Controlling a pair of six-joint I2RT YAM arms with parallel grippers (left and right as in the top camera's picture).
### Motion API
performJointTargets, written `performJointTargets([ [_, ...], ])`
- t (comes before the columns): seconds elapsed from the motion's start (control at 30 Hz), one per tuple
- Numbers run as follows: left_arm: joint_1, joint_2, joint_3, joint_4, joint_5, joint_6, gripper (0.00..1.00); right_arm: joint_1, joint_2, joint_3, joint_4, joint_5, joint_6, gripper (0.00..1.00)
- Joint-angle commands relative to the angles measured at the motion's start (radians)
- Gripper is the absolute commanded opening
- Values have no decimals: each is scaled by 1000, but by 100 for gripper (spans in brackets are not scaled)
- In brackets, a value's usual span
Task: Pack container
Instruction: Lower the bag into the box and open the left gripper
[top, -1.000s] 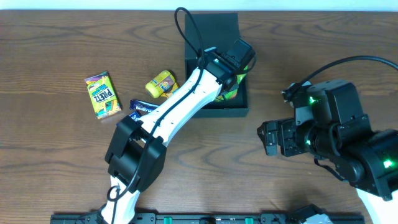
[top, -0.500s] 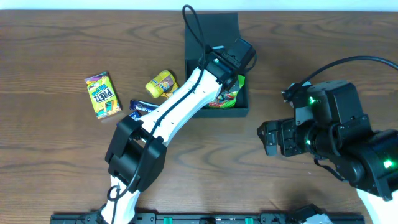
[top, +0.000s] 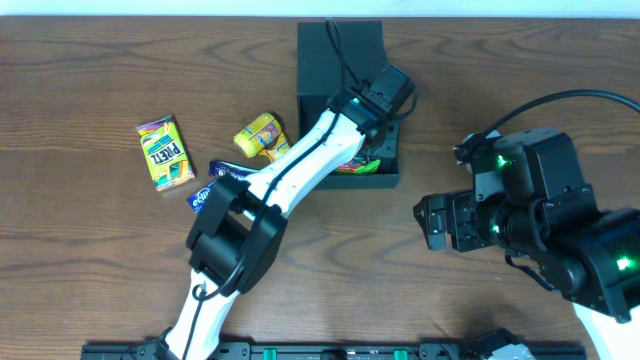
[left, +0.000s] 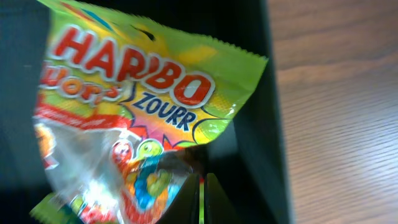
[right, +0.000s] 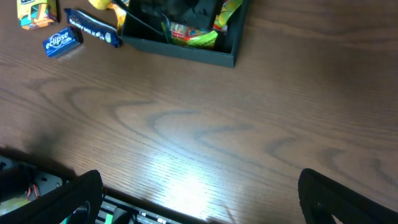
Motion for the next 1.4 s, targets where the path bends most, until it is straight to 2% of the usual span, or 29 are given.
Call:
performJointTargets([
  [0.0,10,32,11,26,44,63,6,-10,0,10,-1,-3,-10,99],
  [0.27,33,132,11,116,69,63,6,-10,0,10,-1,-3,-10,99],
  [0.53,36,146,11,254,69,71,6,-10,-1,10,-1,-3,-10,99],
  [0.63,36,147,11,284,68,71,10,-10,0,10,-1,-3,-10,99],
  [0.73,36,147,12,287,69,71,9,-10,0,10,-1,-3,-10,99],
  [0.87,42,120,12,247,69,71,6,-10,-1,10,-1,-3,-10,99],
  [1.13,114,-86,12,63,23,102,6,-10,0,10,-1,-3,-10,99],
  [1.37,184,-105,11,-39,96,255,6,-10,0,10,-1,-3,-10,99],
])
